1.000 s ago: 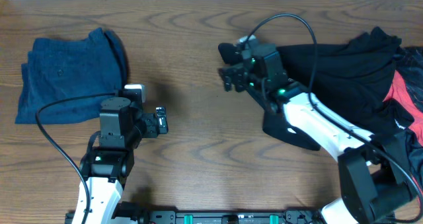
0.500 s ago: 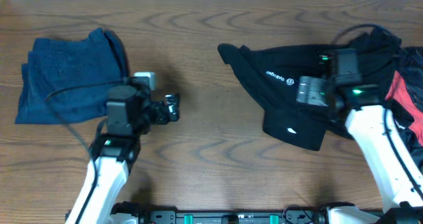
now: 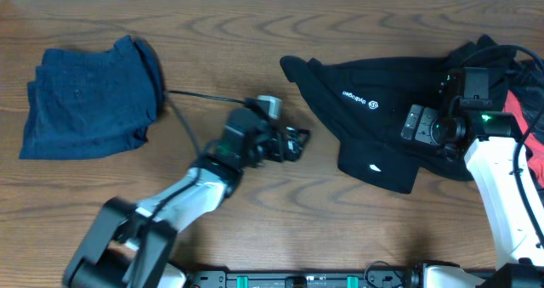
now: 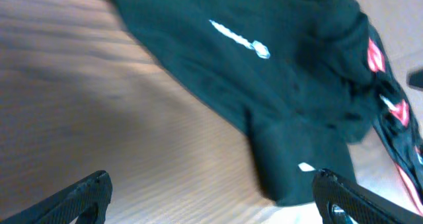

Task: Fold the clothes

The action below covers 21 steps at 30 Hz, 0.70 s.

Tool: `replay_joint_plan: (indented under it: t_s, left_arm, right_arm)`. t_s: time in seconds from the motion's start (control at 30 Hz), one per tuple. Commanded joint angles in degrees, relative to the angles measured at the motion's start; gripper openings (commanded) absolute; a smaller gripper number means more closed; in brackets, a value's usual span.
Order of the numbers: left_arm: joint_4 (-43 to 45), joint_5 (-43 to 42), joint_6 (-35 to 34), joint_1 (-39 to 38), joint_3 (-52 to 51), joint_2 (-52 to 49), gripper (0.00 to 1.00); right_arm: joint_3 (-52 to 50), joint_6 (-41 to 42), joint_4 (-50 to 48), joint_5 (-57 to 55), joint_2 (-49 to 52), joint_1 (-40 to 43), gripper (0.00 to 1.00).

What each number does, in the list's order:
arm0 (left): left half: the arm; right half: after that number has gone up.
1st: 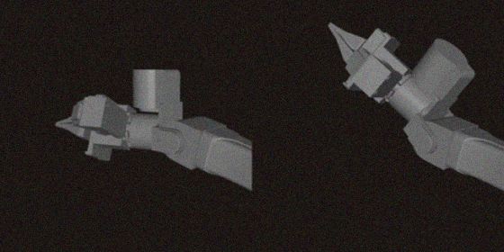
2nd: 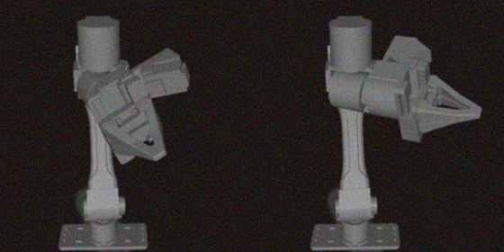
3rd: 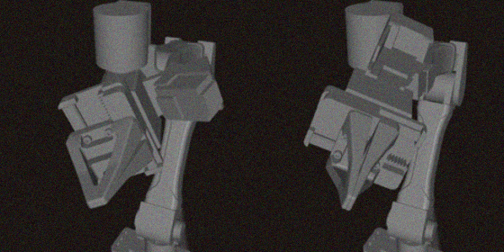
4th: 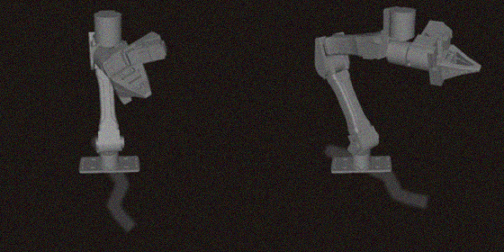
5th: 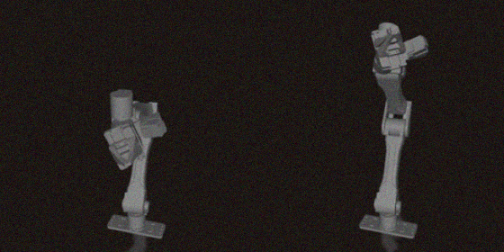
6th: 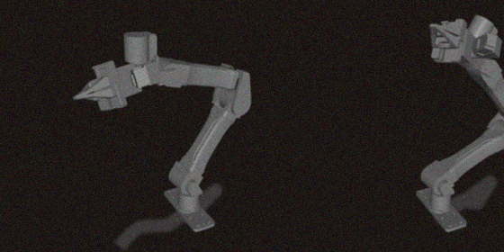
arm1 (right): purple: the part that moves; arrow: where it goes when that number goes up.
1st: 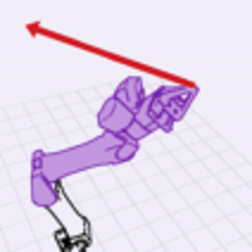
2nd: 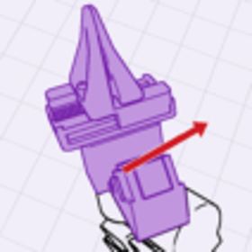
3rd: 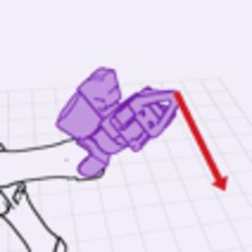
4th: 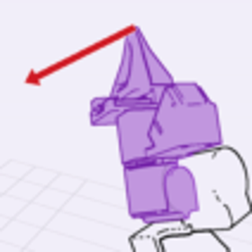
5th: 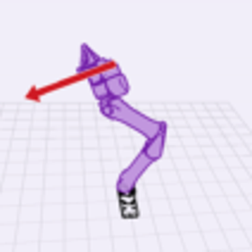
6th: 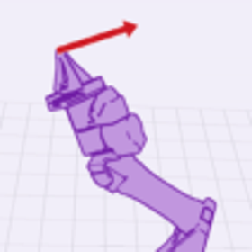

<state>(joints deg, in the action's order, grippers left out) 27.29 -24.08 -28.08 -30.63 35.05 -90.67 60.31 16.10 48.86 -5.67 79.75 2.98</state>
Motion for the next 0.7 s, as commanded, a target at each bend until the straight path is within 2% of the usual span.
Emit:
replay_joint_plan:
  t_s: [0.0,0.13,0.27,0.43,0.67]
  left_arm:
    - [4.8,0.2,-2.7,-4.6,0.8,-4.1,0.98]
    - [11.7,4.9,-2.8,-9.9,0.9,-9.0,0.98]
    - [14.4,5.7,-5.1,-12.8,1.5,-12.7,0.98]
    - [14.0,4.2,-5.5,-15.2,4.1,-17.2,0.98]
    - [5.0,-1.4,-5.2,-16.7,11.5,-22.4,0.99]
  right_arm:
    - [0.6,0.8,0.7,0.8,-0.6,0.4,0.99]
    - [0.6,0.9,1.3,0.8,-0.6,0.4,0.99]
    - [0.6,0.8,2.4,0.8,-0.6,0.4,0.99]
    - [0.6,0.9,2.8,0.8,-0.6,0.4,0.99]
    - [0.6,0.9,3.4,0.8,-0.6,0.4,0.99]
